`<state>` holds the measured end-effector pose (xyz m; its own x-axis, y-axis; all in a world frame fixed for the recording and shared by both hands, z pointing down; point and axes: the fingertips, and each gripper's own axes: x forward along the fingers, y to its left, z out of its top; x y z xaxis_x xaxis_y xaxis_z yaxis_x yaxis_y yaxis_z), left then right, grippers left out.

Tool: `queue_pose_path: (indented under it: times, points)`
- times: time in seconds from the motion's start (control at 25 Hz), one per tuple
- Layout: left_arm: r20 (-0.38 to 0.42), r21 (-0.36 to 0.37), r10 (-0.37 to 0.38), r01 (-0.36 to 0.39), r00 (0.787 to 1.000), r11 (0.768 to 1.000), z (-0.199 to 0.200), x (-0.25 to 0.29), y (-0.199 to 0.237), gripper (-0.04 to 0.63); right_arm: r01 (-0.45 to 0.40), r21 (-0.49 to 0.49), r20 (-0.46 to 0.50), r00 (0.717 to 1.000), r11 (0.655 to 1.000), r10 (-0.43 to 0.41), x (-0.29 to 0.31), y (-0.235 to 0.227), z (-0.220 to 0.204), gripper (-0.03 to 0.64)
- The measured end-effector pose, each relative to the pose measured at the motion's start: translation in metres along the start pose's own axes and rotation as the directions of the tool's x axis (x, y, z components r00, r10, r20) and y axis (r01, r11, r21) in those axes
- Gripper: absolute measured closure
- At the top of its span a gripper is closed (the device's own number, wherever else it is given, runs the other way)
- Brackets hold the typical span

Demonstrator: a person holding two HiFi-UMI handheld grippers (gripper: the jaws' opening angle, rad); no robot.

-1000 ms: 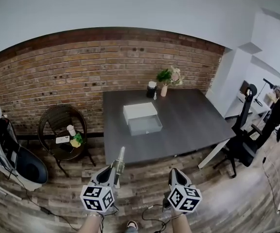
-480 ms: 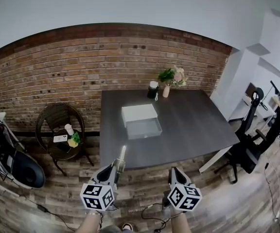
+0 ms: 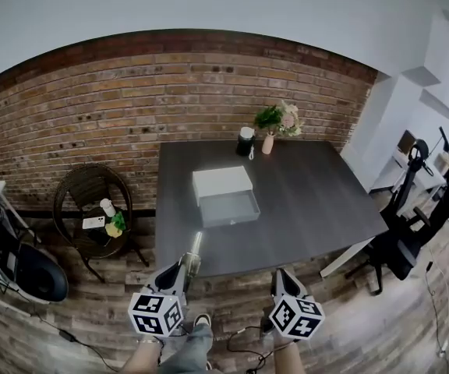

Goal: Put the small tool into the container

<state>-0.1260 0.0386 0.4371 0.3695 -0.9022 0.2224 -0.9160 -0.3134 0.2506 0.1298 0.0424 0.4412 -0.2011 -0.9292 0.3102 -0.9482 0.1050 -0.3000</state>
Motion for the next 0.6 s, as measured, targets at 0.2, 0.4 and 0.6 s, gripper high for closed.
queue_pose_path:
  times: [0.2,0.4,0.6]
  points:
    - [0.008,0.011,-0.031,0.031,0.999,0.999,0.012,0.043,-0.001,0.581,0.027,0.008,0.002,1.000,1.000,-0.027,0.029,-0.019,0.010,0.617]
    - [0.023,0.007,-0.055,0.055,0.998,0.998,0.028,0.094,0.003,0.581,0.038,0.010,0.015,0.999,0.999,-0.038,0.070,-0.032,0.031,0.617]
    - [0.031,0.014,-0.073,0.073,0.997,0.997,0.052,0.143,0.011,0.581,0.045,0.006,0.038,0.998,0.999,-0.045,0.113,-0.040,0.063,0.617]
